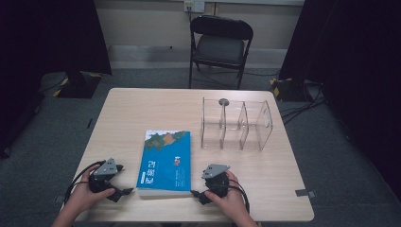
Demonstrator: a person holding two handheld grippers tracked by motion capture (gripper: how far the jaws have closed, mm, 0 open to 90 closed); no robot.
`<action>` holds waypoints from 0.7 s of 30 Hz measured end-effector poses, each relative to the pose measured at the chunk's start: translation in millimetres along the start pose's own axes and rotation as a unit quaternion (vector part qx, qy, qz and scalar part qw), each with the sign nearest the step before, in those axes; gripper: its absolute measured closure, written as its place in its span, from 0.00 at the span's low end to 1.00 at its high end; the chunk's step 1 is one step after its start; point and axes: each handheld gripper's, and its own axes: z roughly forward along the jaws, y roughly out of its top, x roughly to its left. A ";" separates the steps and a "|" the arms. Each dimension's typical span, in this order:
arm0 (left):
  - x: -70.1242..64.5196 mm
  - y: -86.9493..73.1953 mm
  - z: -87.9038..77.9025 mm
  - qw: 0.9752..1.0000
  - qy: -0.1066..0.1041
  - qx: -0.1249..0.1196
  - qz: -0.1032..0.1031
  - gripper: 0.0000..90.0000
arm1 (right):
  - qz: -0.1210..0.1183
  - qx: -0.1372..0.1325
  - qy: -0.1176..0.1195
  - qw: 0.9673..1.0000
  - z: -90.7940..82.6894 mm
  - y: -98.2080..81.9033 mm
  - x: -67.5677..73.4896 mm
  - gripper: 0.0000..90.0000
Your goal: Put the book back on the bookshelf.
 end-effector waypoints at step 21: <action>-32.1 14.0 2.1 0.998 -0.053 0.012 0.040 0.19 | 0.004 0.012 0.006 1.000 -16.7 11.9 13.9 0.16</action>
